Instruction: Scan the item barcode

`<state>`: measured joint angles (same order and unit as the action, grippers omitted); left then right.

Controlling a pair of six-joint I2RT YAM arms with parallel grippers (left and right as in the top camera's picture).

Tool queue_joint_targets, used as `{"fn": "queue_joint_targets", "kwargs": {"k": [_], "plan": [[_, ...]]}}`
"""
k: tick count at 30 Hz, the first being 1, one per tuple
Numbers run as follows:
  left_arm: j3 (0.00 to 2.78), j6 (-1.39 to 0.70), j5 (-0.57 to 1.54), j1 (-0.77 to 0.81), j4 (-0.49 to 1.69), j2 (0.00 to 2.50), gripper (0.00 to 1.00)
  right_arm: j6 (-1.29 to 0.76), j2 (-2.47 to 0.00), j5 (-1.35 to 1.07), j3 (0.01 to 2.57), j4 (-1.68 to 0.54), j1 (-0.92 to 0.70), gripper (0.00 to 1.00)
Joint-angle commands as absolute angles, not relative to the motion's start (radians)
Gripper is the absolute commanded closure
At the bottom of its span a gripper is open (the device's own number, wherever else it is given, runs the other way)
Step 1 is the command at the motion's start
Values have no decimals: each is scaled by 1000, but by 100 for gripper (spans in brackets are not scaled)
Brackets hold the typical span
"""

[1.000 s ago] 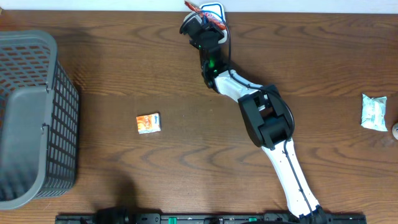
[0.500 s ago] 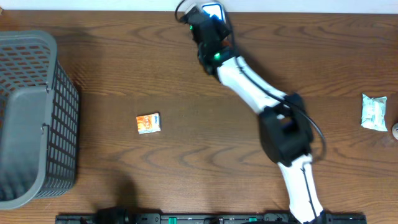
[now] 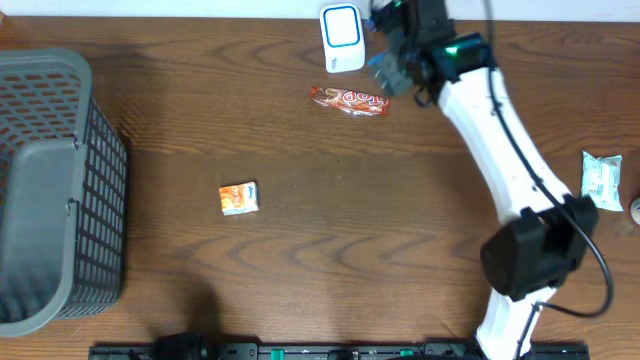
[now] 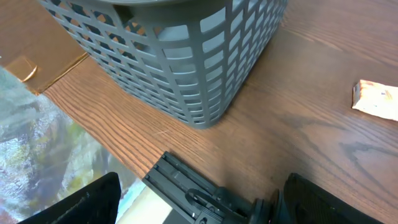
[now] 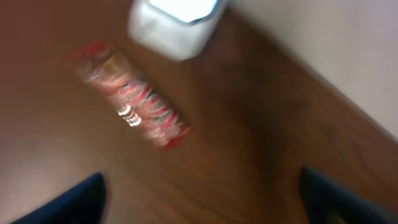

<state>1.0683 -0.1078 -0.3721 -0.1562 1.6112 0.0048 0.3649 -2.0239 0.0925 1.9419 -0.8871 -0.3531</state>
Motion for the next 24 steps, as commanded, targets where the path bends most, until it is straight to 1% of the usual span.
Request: {"fn": "queue_joint_targets", "kwargs": {"k": [1,7,16,23,24], "plan": [[1069,-107,-381,-160,1689,5,16,521,-2134,-36,1921,-879,-377,1],[1069,-107,-381,-160,1689,5,16,522,-2267,-36,1922,-705,-377,1],[1069,-107,-381,-160,1689,5,16,531,-2423,-85,1922,-533,-383,1],[1069,-107,-381,-160,1689,5,16,492,-2500,-155,1922,-462,-371,1],[1069,-107,-381,-160,1689,5,16,487,-2503,-165,1922,-460,-369,3]]}}
